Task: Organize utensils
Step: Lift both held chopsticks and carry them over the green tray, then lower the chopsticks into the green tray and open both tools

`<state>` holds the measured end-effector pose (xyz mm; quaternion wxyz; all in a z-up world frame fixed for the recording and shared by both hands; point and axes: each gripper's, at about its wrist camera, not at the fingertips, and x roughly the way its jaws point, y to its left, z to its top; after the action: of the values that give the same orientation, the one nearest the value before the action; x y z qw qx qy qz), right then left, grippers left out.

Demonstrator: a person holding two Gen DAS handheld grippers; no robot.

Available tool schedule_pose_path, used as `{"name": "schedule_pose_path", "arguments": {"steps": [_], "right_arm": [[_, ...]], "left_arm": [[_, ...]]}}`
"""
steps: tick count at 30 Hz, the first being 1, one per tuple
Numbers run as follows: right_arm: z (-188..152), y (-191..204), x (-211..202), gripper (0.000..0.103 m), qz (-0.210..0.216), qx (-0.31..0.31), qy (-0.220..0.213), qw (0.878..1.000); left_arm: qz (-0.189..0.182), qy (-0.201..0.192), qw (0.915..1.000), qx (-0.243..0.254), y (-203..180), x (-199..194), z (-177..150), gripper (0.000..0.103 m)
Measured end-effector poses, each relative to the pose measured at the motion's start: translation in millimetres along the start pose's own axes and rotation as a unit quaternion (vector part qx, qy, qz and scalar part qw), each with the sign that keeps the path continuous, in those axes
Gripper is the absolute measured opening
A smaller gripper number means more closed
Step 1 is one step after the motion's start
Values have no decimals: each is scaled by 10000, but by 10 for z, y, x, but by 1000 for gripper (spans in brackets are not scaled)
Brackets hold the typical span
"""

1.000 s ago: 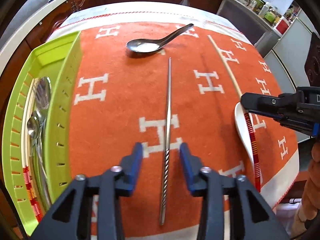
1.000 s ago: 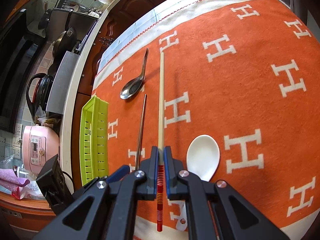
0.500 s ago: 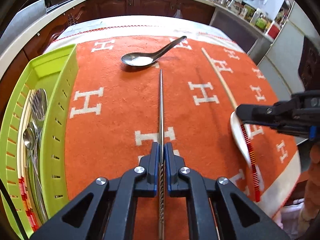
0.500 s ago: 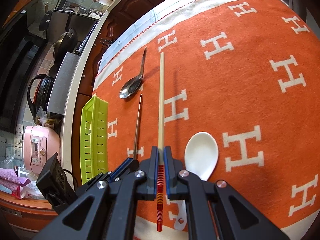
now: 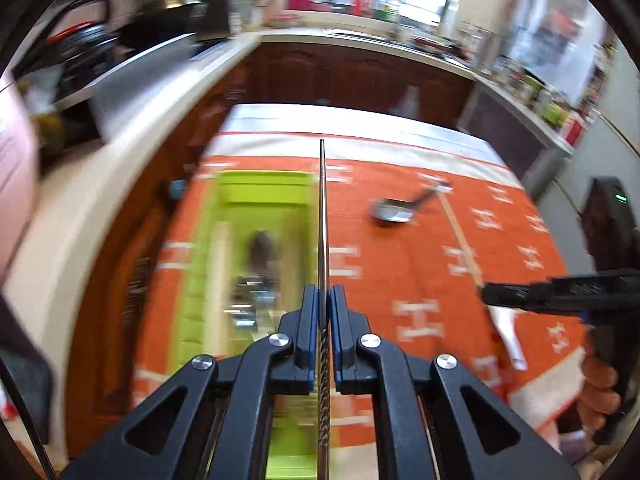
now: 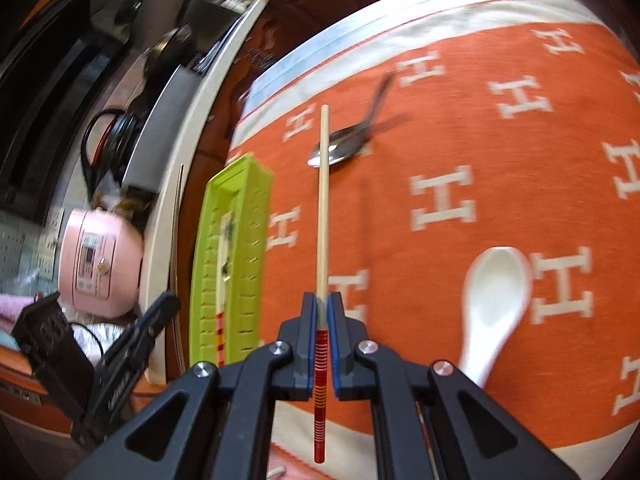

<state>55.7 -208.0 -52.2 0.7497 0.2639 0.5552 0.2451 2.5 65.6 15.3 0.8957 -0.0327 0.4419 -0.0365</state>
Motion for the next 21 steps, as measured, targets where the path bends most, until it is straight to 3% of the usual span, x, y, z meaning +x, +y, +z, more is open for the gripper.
{"name": "schedule_pose_path", "arguments": {"steps": [4,11,21], "right_arm": [[-1,371,240,5,110,-303,282,9991],[28,906,684,5,160,-553,623,9964],[28,1249,1262,5,2,-663,1017,9926]], "left_arm": [[282,237,9992,-167,307,186,-58,3],[546,371,9976,-185,466,394,-160,4],[564,137,9960,-679,768,177,-195,9]]}}
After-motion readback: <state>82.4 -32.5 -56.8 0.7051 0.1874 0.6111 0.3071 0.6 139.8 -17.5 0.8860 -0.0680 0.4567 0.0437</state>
